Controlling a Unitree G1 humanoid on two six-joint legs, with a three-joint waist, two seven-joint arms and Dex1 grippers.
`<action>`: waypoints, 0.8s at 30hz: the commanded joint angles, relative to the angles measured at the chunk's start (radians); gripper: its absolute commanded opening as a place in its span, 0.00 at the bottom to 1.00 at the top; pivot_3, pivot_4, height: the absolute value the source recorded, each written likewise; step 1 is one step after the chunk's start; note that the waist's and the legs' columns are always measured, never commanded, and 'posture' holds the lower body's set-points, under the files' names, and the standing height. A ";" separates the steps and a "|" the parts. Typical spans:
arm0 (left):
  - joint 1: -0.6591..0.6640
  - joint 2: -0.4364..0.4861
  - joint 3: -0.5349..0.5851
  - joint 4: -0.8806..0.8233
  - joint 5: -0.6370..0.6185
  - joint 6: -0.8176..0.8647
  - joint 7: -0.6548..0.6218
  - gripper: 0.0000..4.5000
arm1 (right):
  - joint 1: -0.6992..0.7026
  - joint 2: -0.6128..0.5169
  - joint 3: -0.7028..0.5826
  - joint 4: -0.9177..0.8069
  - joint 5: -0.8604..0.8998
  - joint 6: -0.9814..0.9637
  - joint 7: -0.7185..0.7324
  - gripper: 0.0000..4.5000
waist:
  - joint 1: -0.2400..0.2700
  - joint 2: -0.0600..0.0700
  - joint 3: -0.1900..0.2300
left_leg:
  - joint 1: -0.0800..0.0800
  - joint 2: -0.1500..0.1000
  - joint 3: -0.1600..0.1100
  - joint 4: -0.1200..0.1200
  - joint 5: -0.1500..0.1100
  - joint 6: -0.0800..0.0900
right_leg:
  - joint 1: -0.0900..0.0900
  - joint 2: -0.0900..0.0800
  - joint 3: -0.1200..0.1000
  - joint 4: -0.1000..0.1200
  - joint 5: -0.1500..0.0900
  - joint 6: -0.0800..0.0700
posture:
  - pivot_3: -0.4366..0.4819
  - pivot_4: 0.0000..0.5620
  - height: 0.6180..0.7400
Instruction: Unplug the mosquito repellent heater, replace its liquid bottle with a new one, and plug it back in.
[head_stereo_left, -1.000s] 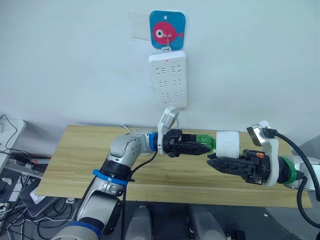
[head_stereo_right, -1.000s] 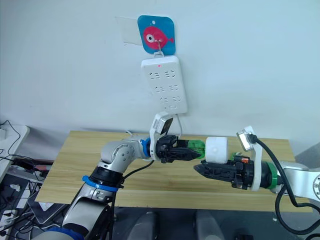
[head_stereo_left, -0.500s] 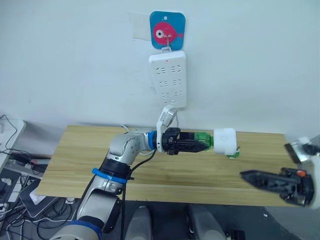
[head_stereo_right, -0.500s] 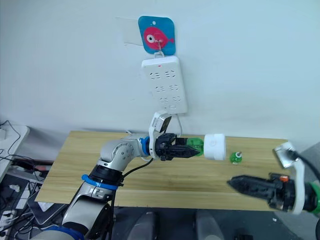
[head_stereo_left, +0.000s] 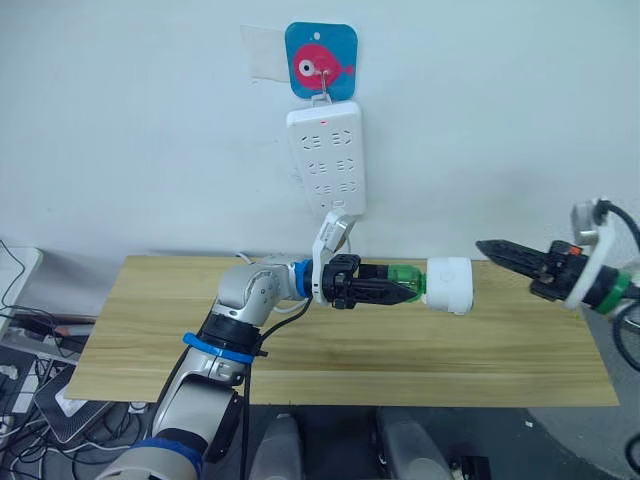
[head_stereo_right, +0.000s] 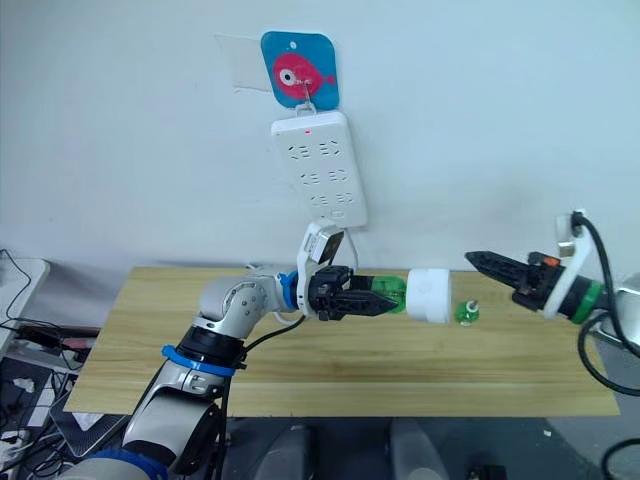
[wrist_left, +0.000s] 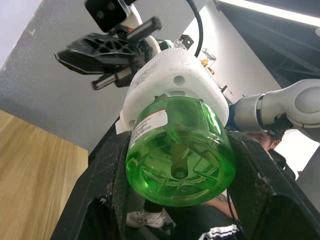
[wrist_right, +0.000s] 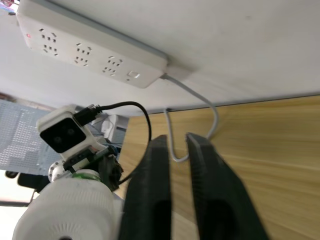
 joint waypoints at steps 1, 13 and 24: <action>-0.005 -0.005 -0.002 -0.055 -0.028 0.009 -0.013 0.51 | -0.036 0.040 0.022 -0.047 0.025 0.014 -0.014 0.02 | 0.001 0.000 0.000 | 0.000 0.000 0.000 0.000 0.000 0.000 | 0.000 0.000 0.000 0.000 0.000 0.000 | 0.36 0.36 1.00; -0.002 -0.021 0.024 -0.054 -0.032 0.016 0.017 0.51 | 0.149 0.062 0.013 -0.299 0.025 0.022 0.044 0.02 | 0.005 0.000 0.000 | -0.001 0.000 -0.002 0.000 0.000 0.000 | 0.000 0.000 -0.001 0.001 0.000 0.000 | 0.36 0.37 1.00; -0.005 -0.025 0.020 -0.029 -0.018 -0.010 0.021 0.51 | 0.314 -0.024 0.018 -0.563 0.025 -0.174 0.158 0.02 | 0.002 0.000 0.000 | 0.000 0.000 -0.002 0.001 0.000 0.000 | 0.000 0.000 -0.001 0.001 0.000 0.000 | 0.34 0.39 1.00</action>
